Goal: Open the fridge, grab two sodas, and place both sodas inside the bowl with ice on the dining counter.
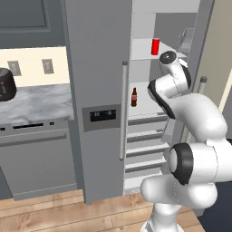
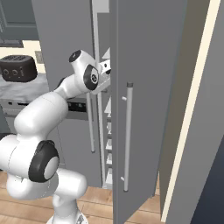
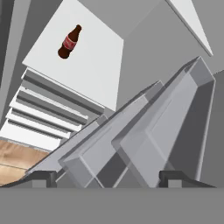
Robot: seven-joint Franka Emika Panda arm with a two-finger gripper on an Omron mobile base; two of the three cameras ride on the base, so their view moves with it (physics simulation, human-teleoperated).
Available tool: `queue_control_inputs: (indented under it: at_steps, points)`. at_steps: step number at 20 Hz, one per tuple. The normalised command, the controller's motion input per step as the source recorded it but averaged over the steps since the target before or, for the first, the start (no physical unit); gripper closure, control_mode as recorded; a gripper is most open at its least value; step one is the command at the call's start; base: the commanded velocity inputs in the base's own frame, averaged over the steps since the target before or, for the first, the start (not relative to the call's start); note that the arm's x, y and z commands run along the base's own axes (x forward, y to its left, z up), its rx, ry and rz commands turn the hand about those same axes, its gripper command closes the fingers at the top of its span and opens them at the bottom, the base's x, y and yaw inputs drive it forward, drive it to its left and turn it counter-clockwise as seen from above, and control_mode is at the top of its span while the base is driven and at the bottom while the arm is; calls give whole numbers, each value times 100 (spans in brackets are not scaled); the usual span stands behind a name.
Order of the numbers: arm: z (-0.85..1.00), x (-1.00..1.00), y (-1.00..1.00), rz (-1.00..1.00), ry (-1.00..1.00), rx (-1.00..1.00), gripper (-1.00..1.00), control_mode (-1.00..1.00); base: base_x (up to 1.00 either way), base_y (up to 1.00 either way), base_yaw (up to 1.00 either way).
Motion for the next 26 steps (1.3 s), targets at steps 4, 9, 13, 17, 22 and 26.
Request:
queue_control_inputs:
  at_steps: [4, 9, 13, 17, 22, 26]
  points:
    - [0, -33, -92, 0, 0, 2, -100, -100, 0, 0, 0]
    - [0, -26, -95, 0, 0, 4, -100, -100, 0, 0, 0]
    - [0, -6, -97, 0, 0, 6, -100, -100, 0, 0, 0]
    - [0, 0, -93, 0, 0, 6, -100, -100, 0, 0, 0]
    - [0, 0, -88, 0, 0, 6, -100, -100, 0, 0, 0]
    - [0, 5, -79, 0, 0, 7, -100, -100, 0, 0, 0]
